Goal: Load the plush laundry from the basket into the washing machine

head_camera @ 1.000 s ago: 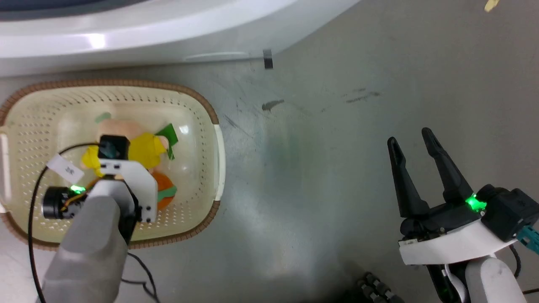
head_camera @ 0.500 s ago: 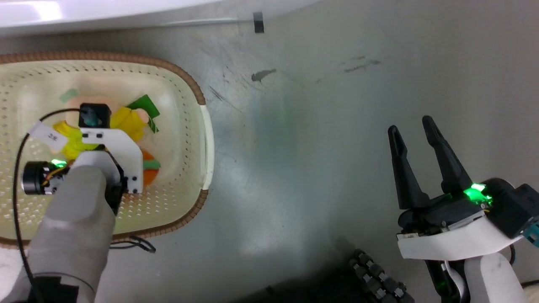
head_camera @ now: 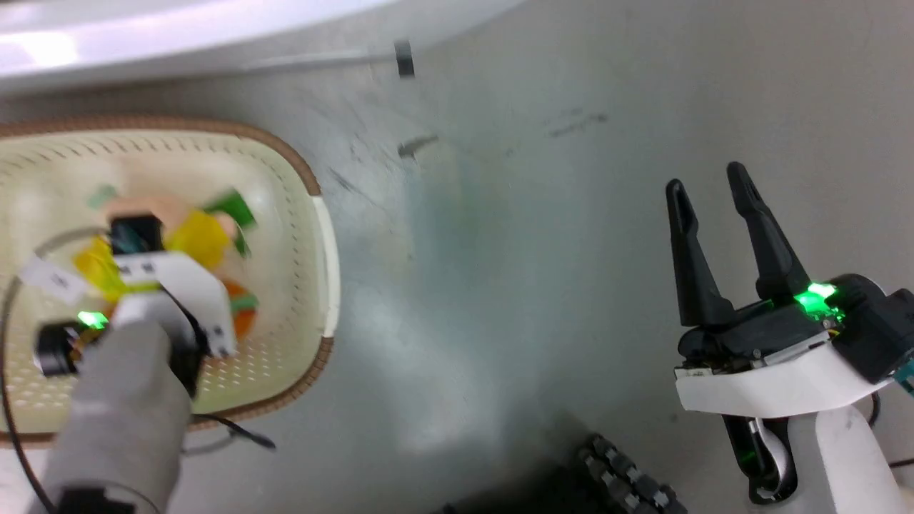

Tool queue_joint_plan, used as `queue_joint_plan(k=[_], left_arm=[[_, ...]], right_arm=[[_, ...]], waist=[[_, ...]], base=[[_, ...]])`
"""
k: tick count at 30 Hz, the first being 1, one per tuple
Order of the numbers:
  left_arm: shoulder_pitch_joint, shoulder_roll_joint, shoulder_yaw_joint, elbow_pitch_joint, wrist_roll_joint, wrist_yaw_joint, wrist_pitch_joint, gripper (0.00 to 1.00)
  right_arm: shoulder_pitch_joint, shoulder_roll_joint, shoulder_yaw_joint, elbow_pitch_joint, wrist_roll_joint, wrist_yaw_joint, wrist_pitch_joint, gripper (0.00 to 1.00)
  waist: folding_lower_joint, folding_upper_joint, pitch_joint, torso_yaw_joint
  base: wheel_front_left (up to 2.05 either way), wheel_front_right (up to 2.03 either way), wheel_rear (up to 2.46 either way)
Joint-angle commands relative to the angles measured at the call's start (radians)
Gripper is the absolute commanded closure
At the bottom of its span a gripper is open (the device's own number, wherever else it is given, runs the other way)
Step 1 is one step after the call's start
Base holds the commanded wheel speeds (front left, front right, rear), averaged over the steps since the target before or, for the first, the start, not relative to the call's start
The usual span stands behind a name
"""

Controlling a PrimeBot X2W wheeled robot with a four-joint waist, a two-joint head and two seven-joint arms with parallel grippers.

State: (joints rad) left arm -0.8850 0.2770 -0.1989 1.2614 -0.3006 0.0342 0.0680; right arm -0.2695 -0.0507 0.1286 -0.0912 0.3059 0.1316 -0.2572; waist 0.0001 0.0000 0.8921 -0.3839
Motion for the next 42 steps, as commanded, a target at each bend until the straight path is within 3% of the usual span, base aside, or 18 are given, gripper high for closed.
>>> queue_joint_plan(k=[1, 11, 20, 28, 35, 39, 42], left_arm=[[0.044, -0.016, 0.001, 0.013, -0.006, -0.012, -0.023, 1.0], [0.205, -0.101, 0.014, 0.005, -0.06, -0.106, -0.25, 1.0], [0.33, -0.16, -0.008, -0.09, -0.058, -0.134, -0.327, 1.0], [0.521, -0.194, 0.053, -0.553, -0.036, -0.12, -0.329, 1.0], [0.613, -0.216, 0.11, -0.932, 0.011, -0.099, -0.33, 1.0], [0.592, -0.222, 0.123, -1.064, 0.023, -0.089, -0.33, 1.0], [0.541, -0.224, 0.127, -1.089, 0.026, -0.08, -0.33, 1.0]], right_arm=[[0.015, 0.001, -0.009, 0.009, -0.019, -0.001, -0.005, 0.0], [0.118, 0.001, -0.054, 0.067, -0.09, -0.001, -0.005, 0.0], [0.197, 0.001, -0.075, 0.093, -0.13, -0.001, -0.005, 0.0], [0.262, 0.001, -0.102, 0.107, -0.154, -0.001, -0.005, 0.0], [0.274, 0.001, -0.099, 0.109, -0.156, -0.001, -0.005, 0.0], [0.264, 0.001, -0.097, 0.106, -0.151, -0.001, -0.005, 0.0], [0.249, 0.001, -0.094, 0.103, -0.142, -0.001, -0.005, 0.0]], waist=[[-0.0001, 0.0, -0.118, 0.057], [-0.0001, 0.0, -0.399, 0.15], [-0.0001, 0.0, -0.562, 0.209], [-0.0001, 0.0, -0.666, 0.25], [-0.0001, 0.0, -0.68, 0.249], [-0.0001, 0.0, -0.656, 0.231], [-0.0001, 0.0, -0.615, 0.209]], base=[[0.0, 0.0, 0.0], [0.0, 0.0, 0.0], [0.0, 0.0, 0.0], [0.0, 0.0, 0.0], [0.0, 0.0, 0.0], [0.0, 0.0, 0.0], [0.0, 0.0, 0.0]])
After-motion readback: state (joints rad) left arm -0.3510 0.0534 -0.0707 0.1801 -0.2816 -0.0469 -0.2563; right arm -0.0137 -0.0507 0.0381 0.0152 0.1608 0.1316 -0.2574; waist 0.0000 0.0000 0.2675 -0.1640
